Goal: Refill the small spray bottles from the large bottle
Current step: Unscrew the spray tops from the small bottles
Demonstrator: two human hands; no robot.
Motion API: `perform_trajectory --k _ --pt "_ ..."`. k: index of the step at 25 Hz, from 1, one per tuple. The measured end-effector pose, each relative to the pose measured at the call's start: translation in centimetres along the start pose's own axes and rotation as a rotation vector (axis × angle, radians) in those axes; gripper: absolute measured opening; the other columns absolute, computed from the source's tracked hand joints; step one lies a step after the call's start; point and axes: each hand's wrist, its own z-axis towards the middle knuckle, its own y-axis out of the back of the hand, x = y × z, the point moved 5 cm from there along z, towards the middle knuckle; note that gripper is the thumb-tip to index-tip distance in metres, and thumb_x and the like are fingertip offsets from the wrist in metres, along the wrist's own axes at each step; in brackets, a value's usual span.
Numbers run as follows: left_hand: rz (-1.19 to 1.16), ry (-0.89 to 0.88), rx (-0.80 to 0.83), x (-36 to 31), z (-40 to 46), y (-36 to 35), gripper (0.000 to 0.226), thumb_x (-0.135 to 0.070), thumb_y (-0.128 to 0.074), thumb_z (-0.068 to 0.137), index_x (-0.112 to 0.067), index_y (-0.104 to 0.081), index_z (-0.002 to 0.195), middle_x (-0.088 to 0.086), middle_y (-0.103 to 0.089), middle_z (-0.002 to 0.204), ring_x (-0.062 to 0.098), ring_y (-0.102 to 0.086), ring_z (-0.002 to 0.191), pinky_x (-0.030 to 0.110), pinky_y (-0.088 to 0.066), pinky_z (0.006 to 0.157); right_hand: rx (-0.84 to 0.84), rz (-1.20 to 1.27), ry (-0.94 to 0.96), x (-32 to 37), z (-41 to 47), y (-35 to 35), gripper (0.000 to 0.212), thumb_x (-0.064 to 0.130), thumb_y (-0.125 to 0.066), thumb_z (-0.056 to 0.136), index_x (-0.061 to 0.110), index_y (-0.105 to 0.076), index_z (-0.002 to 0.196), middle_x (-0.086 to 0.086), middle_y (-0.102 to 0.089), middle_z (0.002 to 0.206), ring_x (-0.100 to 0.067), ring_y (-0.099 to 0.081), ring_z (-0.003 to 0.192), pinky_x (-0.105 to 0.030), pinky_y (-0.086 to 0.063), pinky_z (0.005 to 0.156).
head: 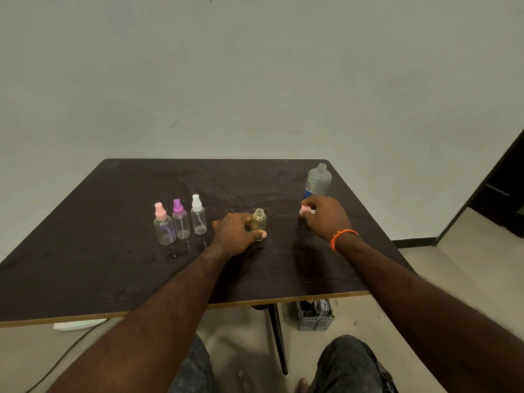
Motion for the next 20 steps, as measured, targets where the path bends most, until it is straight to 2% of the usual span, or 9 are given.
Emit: perform_trajectory --k 2,5,8,12,15,17,20 --pt "-0.030 -0.005 -0.003 0.2 0.0 -0.1 0.044 -0.059 -0.077 0.079 -0.029 -0.076 0.111 -0.012 -0.076 0.100 0.014 -0.067 0.105 0.047 -0.039 0.106 0.047 -0.145 -0.069 -3.1 -0.5 -0.8 0.020 0.025 -0.065 0.089 0.018 -0.075 0.105 -0.008 -0.069 0.106 -0.028 -0.064 0.097 -0.038 -0.053 0.086" --pt "-0.012 -0.010 -0.015 0.3 0.2 -0.2 0.040 -0.055 -0.079 0.084 -0.029 -0.075 0.114 -0.012 -0.076 0.103 0.012 -0.066 0.107 0.045 -0.036 0.105 0.047 -0.281 -0.126 -5.5 -1.1 -1.4 0.021 0.033 -0.064 0.091 0.022 -0.073 0.107 -0.004 -0.070 0.106 -0.026 -0.063 0.098 -0.040 -0.054 0.084" --pt "-0.035 -0.018 -0.015 0.5 0.3 -0.3 0.040 -0.058 -0.079 0.080 -0.031 -0.076 0.109 -0.015 -0.075 0.097 0.010 -0.067 0.101 0.048 -0.040 0.105 0.026 -0.301 -0.135 -6.0 -1.0 -1.4 0.024 0.035 -0.063 0.091 0.022 -0.070 0.110 -0.002 -0.072 0.109 -0.026 -0.062 0.100 -0.043 -0.055 0.087" --pt "0.001 -0.029 -0.046 0.1 -0.1 -0.2 0.035 -0.054 -0.079 0.085 -0.028 -0.076 0.110 -0.012 -0.076 0.099 0.010 -0.065 0.102 0.039 -0.030 0.095 -0.012 -0.323 -0.145 -5.2 -1.4 -0.8 0.046 0.046 -0.066 0.087 0.018 -0.064 0.123 -0.005 -0.066 0.123 -0.028 -0.061 0.110 -0.044 -0.054 0.091" --pt "0.038 -0.039 -0.067 -0.5 -0.3 0.0 0.036 -0.055 -0.078 0.086 -0.029 -0.075 0.110 -0.014 -0.075 0.096 0.009 -0.063 0.100 0.038 -0.027 0.092 -0.075 -0.209 -0.033 -3.3 -1.7 -0.5 0.047 0.040 -0.065 0.089 0.017 -0.062 0.129 -0.005 -0.064 0.128 -0.024 -0.060 0.114 -0.041 -0.051 0.096" --pt "0.058 -0.038 -0.068 -0.8 -0.1 -0.1 0.032 -0.055 -0.077 0.086 -0.029 -0.074 0.106 -0.016 -0.071 0.091 0.009 -0.062 0.098 0.038 -0.026 0.091 0.027 -0.063 0.063 -1.3 -1.5 -1.8 0.034 0.031 -0.065 0.091 0.021 -0.064 0.123 0.001 -0.067 0.118 -0.015 -0.061 0.106 -0.037 -0.052 0.098" --pt "0.088 -0.027 -0.090 -1.1 0.6 -0.2 0.027 -0.054 -0.078 0.085 -0.030 -0.070 0.096 -0.018 -0.067 0.082 0.011 -0.065 0.097 0.038 -0.026 0.088 0.141 0.083 0.131 1.8 -1.2 -4.4 0.025 0.025 -0.061 0.094 0.022 -0.065 0.119 0.006 -0.068 0.103 -0.006 -0.061 0.092 -0.033 -0.055 0.090"
